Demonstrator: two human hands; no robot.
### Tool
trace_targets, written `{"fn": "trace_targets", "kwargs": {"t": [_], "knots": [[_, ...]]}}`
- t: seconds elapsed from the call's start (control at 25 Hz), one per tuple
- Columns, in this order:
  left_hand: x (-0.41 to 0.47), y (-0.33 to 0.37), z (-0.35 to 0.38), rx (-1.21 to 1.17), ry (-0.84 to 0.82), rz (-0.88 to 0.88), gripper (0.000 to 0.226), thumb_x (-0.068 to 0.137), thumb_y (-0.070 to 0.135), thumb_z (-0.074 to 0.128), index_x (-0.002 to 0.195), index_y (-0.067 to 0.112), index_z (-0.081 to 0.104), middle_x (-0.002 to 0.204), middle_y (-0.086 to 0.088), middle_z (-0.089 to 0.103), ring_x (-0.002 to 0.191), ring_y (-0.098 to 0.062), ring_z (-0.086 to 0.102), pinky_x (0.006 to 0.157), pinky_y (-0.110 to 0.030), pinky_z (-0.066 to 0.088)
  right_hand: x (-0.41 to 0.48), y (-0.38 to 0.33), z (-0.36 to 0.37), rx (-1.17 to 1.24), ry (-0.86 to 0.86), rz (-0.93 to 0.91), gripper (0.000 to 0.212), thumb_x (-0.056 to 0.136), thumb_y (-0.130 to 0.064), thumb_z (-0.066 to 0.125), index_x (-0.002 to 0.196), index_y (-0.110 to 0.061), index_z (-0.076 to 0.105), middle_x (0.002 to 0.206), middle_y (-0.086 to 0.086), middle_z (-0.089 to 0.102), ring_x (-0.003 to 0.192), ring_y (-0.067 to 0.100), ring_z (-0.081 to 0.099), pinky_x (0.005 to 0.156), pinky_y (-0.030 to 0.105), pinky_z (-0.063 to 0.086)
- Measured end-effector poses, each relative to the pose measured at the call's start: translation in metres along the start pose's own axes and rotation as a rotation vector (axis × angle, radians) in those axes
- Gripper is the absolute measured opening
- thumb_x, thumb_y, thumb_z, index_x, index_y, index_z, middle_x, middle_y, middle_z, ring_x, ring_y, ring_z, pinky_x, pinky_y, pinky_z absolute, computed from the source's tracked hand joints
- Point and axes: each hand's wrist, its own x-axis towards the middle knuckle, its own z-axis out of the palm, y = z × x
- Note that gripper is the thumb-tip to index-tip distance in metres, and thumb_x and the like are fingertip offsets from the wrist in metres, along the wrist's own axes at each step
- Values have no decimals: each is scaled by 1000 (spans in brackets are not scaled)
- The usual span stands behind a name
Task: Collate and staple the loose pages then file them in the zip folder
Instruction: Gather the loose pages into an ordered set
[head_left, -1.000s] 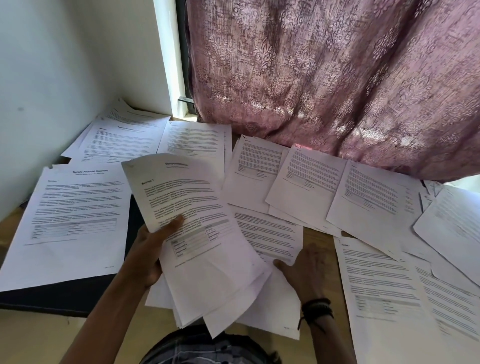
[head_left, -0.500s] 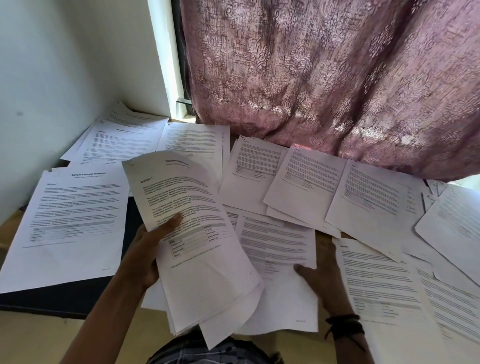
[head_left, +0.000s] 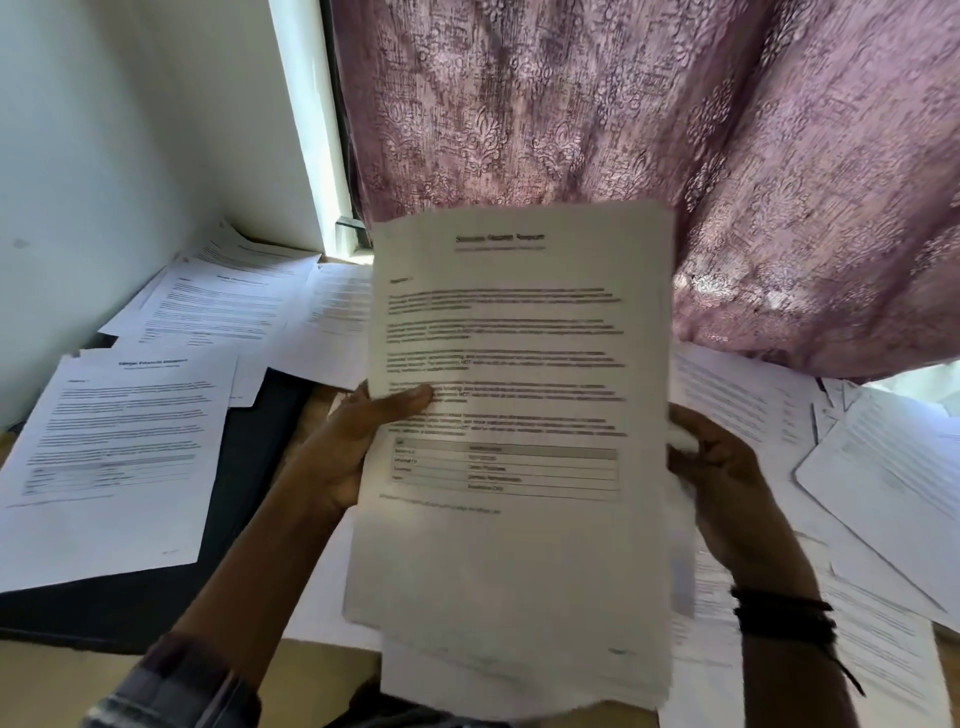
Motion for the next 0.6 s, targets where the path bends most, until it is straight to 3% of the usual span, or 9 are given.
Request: {"fn": "trace_targets", "kwargs": {"t": [0.12,0.28,0.4,0.48,0.56,0.6], "knots": [[19,-13,3,229,146,-19,27,76,12,70,102,16,73,105,-9,74,98,-30,70,77,-42,60,6,-3,14,90,-117,14,34,91,13,46,119,4,63,106,17,74,91,23,73,73,31,61],[28,-40,-3,365,261,-16,40,76,18,73,115,19,66,110,-3,73,105,-27,68,98,-55,49,13,4,15,265,-168,100,42,92,5,39,126,-5,61,120,21,67,100,30,70,79,36,61],[32,-51,-1,397,355,46,34,83,10,70,114,22,65,107,3,74,101,-19,70,95,-50,52,14,7,12,211,-119,99,36,105,-21,36,132,-15,58,128,12,65,110,21,67,87,31,57],[37,-53,3,406,423,157,34,86,4,68,113,25,64,105,6,74,99,-17,70,87,-43,57,16,8,3,141,-84,56,46,97,-45,53,141,-31,48,139,-1,58,123,15,59,101,38,50],[41,-53,12,440,476,269,35,87,3,67,109,30,63,102,8,74,96,-16,71,78,-34,60,17,14,-4,56,-121,43,74,84,-43,74,147,-34,36,138,1,60,125,22,59,102,48,48],[43,-53,16,484,487,317,35,88,5,67,108,32,62,102,9,73,96,-15,71,77,-31,60,17,17,-3,-28,-138,13,73,82,-33,78,144,-27,40,130,2,66,117,23,64,95,47,52]]}}
